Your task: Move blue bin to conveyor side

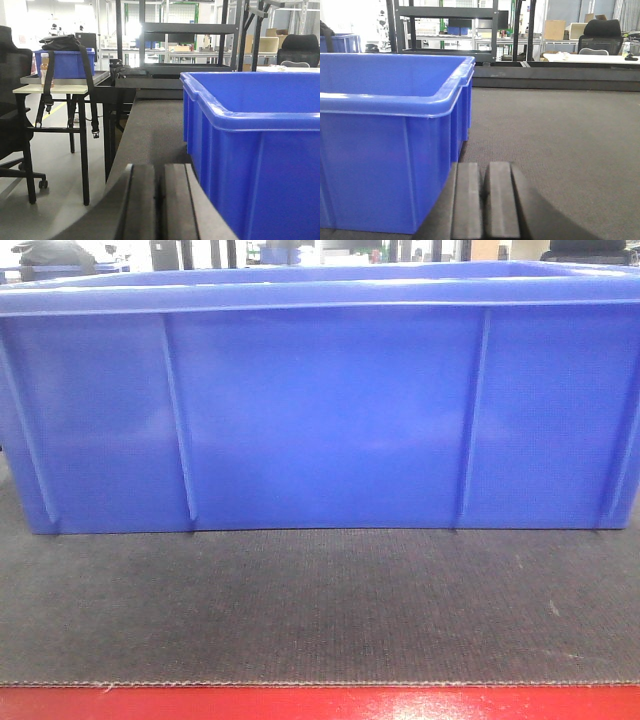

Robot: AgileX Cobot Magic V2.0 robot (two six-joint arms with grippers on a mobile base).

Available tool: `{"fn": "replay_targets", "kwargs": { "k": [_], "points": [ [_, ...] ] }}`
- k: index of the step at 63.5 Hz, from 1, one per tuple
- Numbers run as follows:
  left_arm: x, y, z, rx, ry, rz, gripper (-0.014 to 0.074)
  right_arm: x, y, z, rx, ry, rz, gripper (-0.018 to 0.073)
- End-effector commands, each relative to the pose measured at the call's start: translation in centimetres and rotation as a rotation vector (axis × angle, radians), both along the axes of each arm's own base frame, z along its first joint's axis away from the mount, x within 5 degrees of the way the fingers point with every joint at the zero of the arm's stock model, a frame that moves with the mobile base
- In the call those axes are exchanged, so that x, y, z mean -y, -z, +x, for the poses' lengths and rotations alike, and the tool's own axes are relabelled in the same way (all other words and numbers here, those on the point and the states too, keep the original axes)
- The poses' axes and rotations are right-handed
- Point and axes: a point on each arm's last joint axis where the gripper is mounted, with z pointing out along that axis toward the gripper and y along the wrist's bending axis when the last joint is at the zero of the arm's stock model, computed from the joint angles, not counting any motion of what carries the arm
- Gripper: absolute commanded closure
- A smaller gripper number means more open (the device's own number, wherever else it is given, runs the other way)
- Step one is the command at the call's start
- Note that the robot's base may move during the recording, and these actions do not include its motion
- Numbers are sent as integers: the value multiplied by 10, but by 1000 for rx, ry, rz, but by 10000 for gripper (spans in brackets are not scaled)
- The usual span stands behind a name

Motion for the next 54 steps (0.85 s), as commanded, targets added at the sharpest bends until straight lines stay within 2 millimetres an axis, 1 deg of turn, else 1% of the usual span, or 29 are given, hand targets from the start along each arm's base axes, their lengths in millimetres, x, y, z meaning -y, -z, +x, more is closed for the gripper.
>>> {"fn": "replay_targets", "kwargs": {
  "k": [1, 54],
  "points": [
    [0, -4, -1, 37, -4, -1, 616, 0, -3, 0, 30, 6, -16, 641],
    [0, -3, -1, 31, -4, -1, 616, 0, -3, 0, 30, 6, -16, 641]
  ]
}}
